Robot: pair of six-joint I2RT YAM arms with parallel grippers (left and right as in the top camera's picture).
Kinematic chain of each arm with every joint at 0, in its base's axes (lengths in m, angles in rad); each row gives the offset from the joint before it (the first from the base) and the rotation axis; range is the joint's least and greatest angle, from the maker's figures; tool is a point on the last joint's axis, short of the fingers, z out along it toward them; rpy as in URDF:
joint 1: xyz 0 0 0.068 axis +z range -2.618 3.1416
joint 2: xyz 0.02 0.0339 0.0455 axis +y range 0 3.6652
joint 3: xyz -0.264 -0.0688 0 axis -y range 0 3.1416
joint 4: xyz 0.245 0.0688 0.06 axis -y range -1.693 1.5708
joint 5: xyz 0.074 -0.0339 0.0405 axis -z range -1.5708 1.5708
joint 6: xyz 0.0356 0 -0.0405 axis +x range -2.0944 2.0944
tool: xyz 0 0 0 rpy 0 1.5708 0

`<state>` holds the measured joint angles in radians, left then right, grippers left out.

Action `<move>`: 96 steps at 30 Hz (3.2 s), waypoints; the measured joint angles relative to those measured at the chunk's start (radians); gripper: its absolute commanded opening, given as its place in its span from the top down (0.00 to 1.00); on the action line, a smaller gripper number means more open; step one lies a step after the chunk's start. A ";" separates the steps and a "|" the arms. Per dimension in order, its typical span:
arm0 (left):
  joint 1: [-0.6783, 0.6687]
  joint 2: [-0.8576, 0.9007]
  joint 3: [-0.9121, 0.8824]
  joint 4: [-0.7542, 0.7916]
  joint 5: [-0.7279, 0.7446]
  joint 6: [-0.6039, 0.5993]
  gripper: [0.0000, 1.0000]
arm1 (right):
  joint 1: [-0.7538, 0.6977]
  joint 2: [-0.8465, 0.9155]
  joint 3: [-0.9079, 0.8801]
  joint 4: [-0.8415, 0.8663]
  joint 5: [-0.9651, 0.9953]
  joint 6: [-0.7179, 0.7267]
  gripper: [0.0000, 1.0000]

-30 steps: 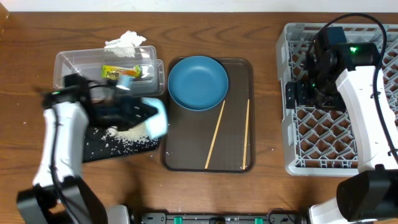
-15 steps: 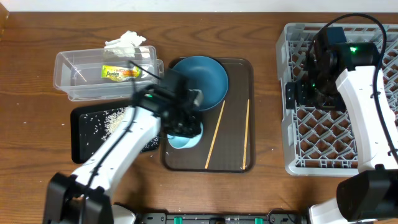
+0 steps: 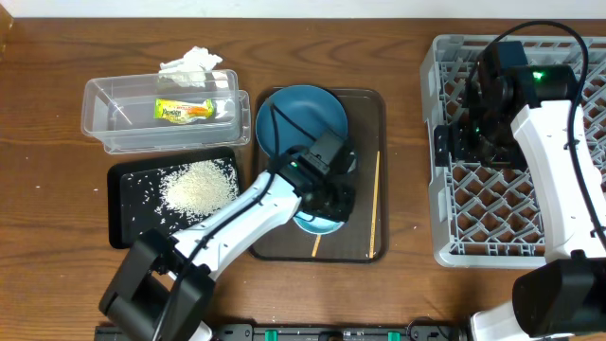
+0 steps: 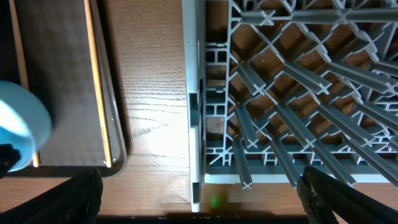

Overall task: Sort waste into correct bins and load items into the dishwasher rack
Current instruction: 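Return the empty bowl to the brown tray with the left gripper, then grasp the light-blue bowl with the right gripper, then carry the light-blue bowl right and set it into the rack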

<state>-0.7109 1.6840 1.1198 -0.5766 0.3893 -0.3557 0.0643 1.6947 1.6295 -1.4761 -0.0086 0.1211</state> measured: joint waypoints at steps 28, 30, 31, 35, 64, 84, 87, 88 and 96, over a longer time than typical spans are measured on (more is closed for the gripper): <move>0.413 -0.433 0.000 -0.347 -0.217 0.002 0.42 | 0.213 0.000 -0.028 0.175 -0.233 -0.013 0.09; 0.461 -0.443 0.000 -0.369 -0.237 0.002 0.42 | 0.260 0.000 -0.063 0.214 -0.241 0.005 0.13; 0.479 -0.443 0.000 -0.377 -0.241 0.002 0.42 | 0.283 0.000 -0.085 0.233 -0.244 0.016 0.14; 0.540 -0.441 0.000 -0.408 -0.257 0.002 0.42 | 0.364 0.000 -0.191 0.325 -0.249 0.066 0.19; 0.554 -0.441 0.000 -0.414 -0.263 0.002 0.42 | 0.534 0.000 -0.582 0.717 -0.166 0.391 0.99; 0.554 -0.440 0.000 -0.414 -0.262 0.002 0.42 | 0.112 -0.275 -0.291 0.723 0.413 0.023 0.99; 0.554 -0.441 0.000 -0.415 -0.262 0.002 0.41 | 0.030 -0.268 -0.291 0.844 0.557 -0.084 0.99; 0.554 -0.441 0.000 -0.415 -0.262 0.002 0.42 | 0.006 -0.266 -0.290 0.888 0.592 -0.119 0.99; 0.554 -0.440 0.000 -0.414 -0.262 0.002 0.42 | -0.196 -0.197 -0.290 1.181 0.772 -0.377 0.99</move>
<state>-0.1574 1.2438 1.1194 -0.9909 0.1268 -0.3542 -0.1322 1.4975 1.3396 -0.2947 0.7631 -0.2562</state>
